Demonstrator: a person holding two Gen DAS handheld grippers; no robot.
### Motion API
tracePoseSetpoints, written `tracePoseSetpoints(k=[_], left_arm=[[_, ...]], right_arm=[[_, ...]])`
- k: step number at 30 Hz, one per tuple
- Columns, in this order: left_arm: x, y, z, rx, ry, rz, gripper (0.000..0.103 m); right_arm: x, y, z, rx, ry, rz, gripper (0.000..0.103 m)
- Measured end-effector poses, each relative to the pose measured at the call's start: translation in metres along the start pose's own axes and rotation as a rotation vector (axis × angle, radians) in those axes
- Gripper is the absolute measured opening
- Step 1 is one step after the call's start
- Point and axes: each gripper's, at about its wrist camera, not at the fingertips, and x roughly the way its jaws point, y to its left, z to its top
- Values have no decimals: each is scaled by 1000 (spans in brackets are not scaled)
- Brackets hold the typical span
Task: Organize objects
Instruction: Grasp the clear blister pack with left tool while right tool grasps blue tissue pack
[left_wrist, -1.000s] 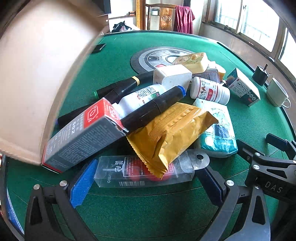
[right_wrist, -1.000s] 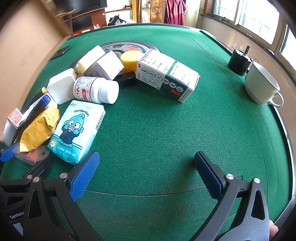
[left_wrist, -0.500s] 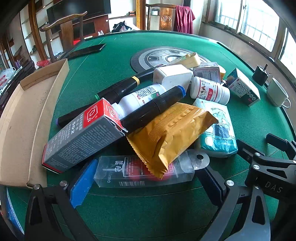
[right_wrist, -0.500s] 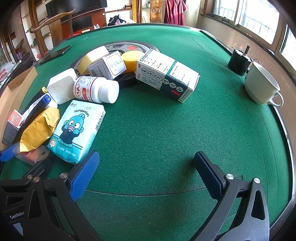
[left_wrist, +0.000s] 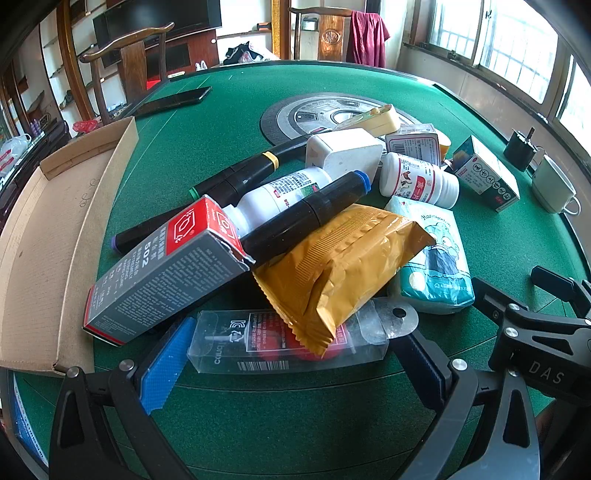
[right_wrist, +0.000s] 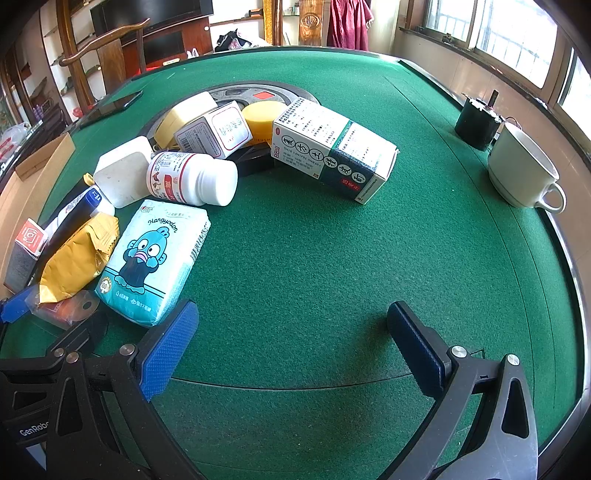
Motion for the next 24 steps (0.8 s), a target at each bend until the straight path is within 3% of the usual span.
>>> tracePoseSetpoints(k=[5,8,10,14,16,18,20,24], left_arm=[[-1,-1,-2,37,5,-21,103],[-8,8,-7,103,44,-84,102],[-14,15,-12,140,48,-172,102],[-30,39,-20,140,22,-264,100],[-38,48,-18,139,-4,-308,91],[-45,50,-15,171,-33,-302,82],[-48,44,-12,215,-44,-283,73],[-51,28,-14,355,-41,-310,60]], right_arm=[[1,2,3,25,1,-18,103],[1,-2,4,-9,25,21,102],[-6,-11,1,11,28,89,102],[-29,-29,-9,41,-38,143,102],[-40,-34,-15,41,-85,149,102],[-44,-34,-18,46,-123,159,102],[-47,-34,-22,47,-147,170,97],[-53,-33,-26,40,-166,219,97]])
